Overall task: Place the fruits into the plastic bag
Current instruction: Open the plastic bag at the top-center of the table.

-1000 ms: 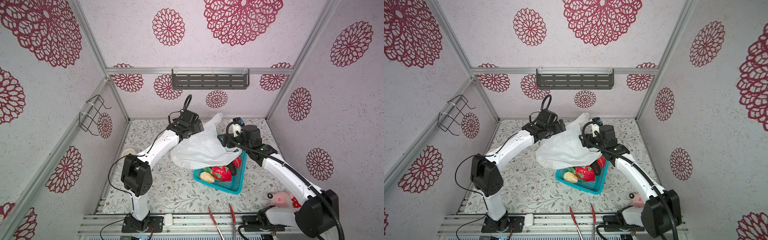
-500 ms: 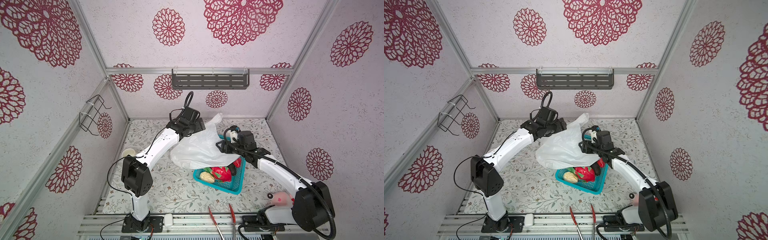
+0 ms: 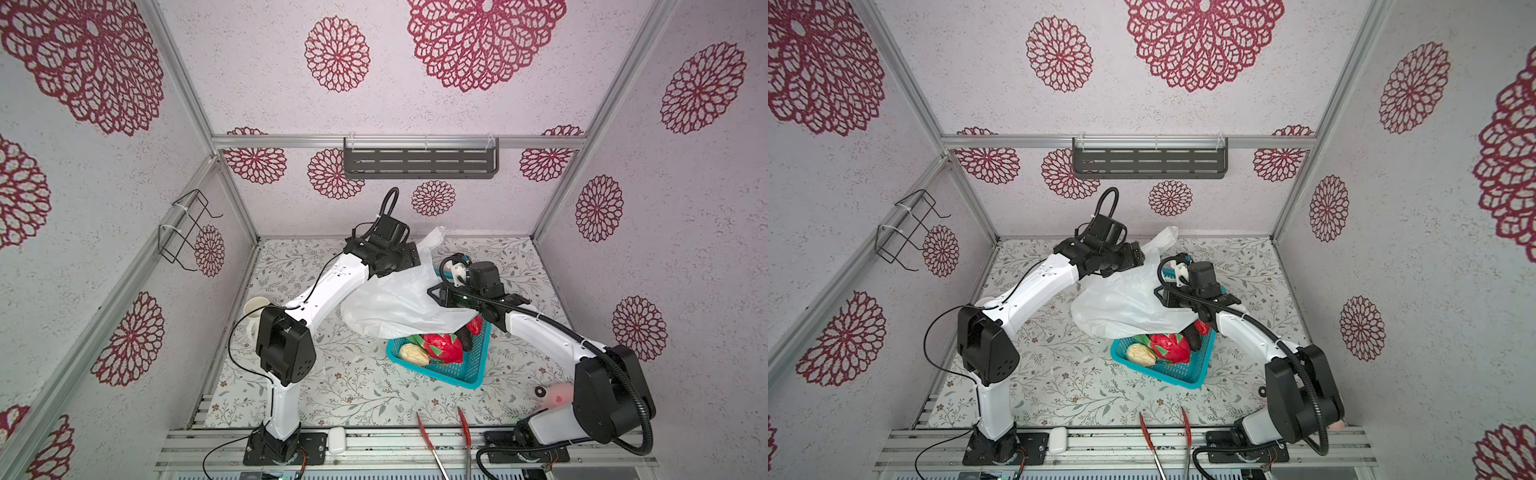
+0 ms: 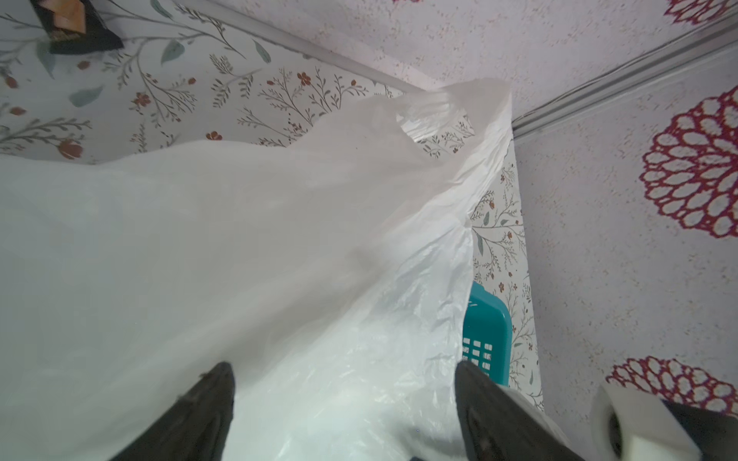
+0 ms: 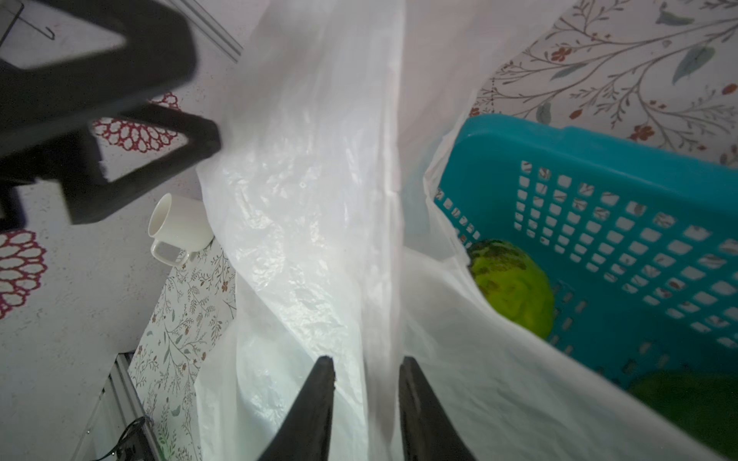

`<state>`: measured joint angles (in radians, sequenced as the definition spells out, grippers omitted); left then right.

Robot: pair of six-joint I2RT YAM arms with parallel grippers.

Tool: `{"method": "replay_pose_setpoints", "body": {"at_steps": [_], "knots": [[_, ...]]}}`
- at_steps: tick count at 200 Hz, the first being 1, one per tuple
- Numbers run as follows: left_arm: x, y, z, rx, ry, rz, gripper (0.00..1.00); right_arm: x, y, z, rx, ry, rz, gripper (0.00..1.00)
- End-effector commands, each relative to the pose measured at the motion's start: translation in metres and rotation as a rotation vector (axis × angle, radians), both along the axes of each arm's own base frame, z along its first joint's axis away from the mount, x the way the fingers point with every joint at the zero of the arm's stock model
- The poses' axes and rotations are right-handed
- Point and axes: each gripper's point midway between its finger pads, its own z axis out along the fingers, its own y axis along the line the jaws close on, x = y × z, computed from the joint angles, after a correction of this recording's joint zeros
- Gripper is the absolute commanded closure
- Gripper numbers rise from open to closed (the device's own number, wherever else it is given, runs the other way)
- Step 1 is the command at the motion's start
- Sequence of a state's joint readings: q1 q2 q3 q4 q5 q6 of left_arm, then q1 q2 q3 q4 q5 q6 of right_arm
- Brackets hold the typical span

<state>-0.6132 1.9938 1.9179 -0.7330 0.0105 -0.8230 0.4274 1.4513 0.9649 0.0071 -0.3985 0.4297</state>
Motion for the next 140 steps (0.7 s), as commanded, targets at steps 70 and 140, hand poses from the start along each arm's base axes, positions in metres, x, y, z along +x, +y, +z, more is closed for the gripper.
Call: {"method": "replay_pose_setpoints", "body": {"at_steps": [70,140], "knots": [[-0.022,-0.029,0.003,-0.065,0.071,-0.137,0.02,0.003,0.042,0.04,-0.002,-0.157,0.083,0.94],[-0.034,-0.029,-0.003,-0.038,0.13,-0.174,0.09,0.009,0.056,0.059,0.019,-0.234,0.064,0.96]]}}
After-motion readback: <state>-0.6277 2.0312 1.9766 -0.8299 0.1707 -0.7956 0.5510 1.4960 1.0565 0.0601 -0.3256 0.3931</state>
